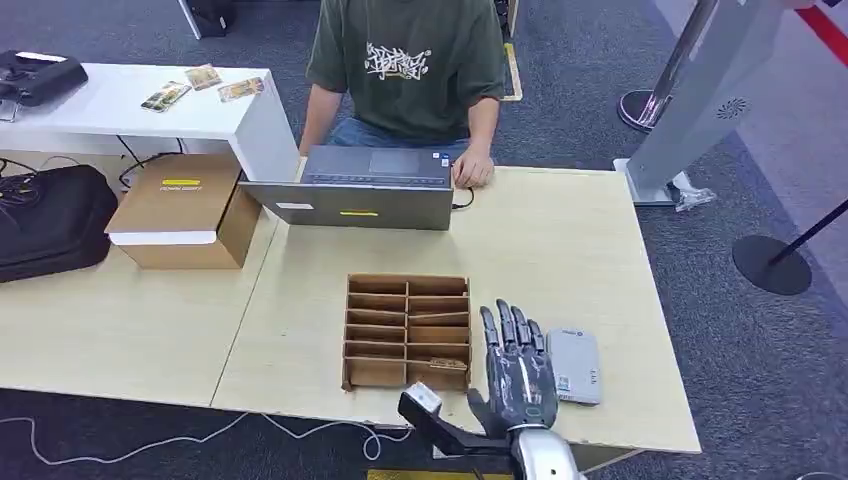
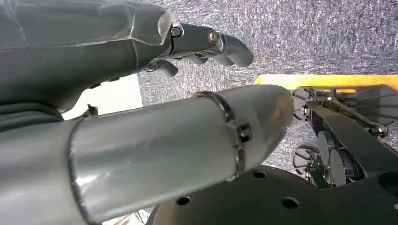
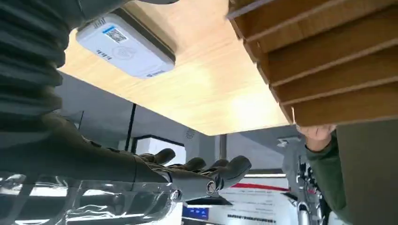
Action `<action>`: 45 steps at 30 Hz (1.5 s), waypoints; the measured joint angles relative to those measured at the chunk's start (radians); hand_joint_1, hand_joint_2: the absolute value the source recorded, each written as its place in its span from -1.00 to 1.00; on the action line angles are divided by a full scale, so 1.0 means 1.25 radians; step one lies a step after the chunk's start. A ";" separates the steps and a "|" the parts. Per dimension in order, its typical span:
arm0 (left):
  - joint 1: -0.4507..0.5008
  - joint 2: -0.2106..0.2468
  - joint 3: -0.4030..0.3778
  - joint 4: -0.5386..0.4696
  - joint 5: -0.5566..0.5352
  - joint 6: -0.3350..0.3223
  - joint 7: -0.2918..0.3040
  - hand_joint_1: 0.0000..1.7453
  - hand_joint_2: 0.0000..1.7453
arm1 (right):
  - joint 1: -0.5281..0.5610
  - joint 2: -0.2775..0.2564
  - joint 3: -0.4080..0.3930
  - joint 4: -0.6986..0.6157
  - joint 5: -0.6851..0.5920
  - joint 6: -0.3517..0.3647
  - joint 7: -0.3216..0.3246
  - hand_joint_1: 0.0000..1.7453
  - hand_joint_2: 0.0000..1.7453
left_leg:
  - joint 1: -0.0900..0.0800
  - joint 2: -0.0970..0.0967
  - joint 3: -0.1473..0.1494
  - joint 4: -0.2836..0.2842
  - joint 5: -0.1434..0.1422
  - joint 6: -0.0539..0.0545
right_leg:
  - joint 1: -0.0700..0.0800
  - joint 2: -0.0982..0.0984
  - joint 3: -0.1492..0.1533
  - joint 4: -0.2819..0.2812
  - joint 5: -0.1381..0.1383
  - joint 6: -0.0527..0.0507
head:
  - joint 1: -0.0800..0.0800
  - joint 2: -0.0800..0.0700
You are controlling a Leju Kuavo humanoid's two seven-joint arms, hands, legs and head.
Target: Pass the card to the sensor for recognition and then transmit it.
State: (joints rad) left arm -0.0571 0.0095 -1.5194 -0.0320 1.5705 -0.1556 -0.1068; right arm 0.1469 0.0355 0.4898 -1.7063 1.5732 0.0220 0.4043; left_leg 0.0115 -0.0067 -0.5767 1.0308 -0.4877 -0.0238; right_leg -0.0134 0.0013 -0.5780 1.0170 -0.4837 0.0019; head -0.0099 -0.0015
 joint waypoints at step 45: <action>-0.007 -0.001 0.003 0.001 0.000 -0.013 0.010 -1.00 -1.00 | -0.055 0.055 0.005 0.121 -0.001 0.045 -0.008 -1.00 1.00 | 0.000 0.000 0.000 0.000 0.000 0.000 | 0.000 0.000 0.000 0.000 0.000 0.000 | 0.000 0.000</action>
State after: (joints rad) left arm -0.0660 0.0088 -1.5160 -0.0309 1.5705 -0.1713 -0.0946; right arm 0.0776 0.1037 0.4956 -1.5553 1.5724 0.0782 0.3944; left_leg 0.0114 -0.0066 -0.5767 1.0308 -0.4878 -0.0238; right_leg -0.0134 0.0014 -0.5781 1.0169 -0.4837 0.0019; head -0.0099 -0.0011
